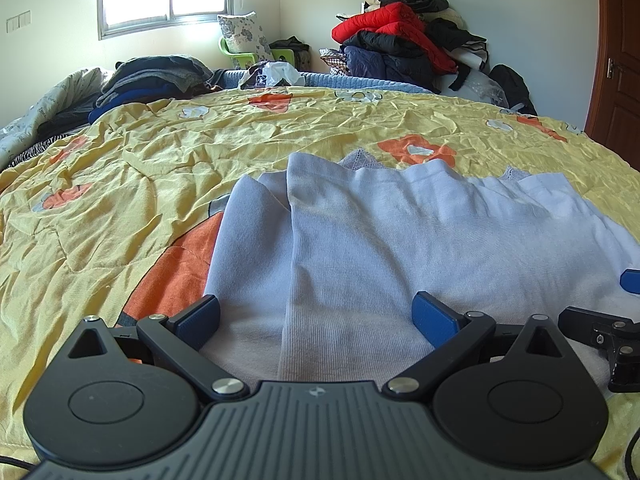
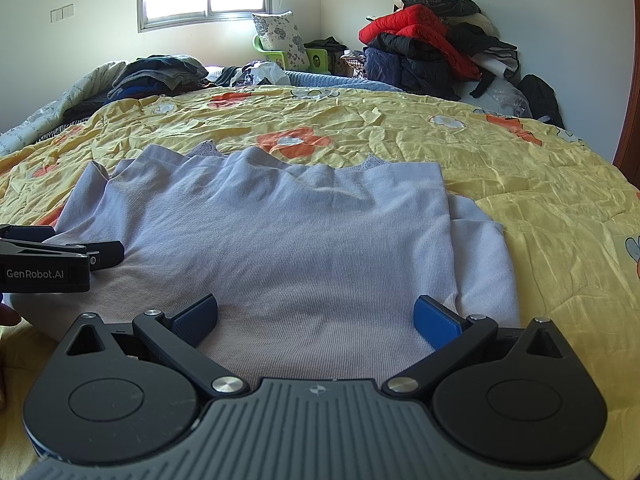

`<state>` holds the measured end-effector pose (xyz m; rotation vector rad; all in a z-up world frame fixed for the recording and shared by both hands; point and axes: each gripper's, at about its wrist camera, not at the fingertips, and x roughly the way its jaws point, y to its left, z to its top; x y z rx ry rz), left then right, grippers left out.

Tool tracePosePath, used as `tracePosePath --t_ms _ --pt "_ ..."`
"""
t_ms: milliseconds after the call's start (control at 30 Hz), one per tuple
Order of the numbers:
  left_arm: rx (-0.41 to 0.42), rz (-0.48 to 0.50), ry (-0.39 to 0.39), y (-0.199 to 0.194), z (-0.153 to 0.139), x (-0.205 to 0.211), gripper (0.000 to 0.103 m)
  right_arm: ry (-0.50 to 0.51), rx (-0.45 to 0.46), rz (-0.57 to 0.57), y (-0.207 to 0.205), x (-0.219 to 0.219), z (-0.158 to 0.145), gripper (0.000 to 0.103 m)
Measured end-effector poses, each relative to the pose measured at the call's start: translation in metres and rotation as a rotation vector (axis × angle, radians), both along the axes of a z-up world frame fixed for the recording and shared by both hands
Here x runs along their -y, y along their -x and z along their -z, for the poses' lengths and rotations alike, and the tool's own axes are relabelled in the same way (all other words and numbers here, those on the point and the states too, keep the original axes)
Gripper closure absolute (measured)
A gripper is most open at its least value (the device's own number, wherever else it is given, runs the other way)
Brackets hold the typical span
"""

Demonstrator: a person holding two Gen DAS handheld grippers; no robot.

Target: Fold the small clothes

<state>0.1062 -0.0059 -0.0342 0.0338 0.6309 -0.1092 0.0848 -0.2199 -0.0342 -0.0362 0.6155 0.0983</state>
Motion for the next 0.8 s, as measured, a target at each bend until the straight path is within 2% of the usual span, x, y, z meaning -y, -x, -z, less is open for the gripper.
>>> tracePosePath --t_ms 367,800 --pt "-0.006 -0.011 0.021 -0.0001 0.0009 -0.0030 0.000 -0.031 0.002 0.001 -0.0026 0.0025 -0.0001 0.000" --pt "-0.005 -0.011 0.017 0.0005 0.0010 -0.0030 0.000 -0.012 0.000 0.002 -0.0011 -0.0002 -0.0001 0.000"
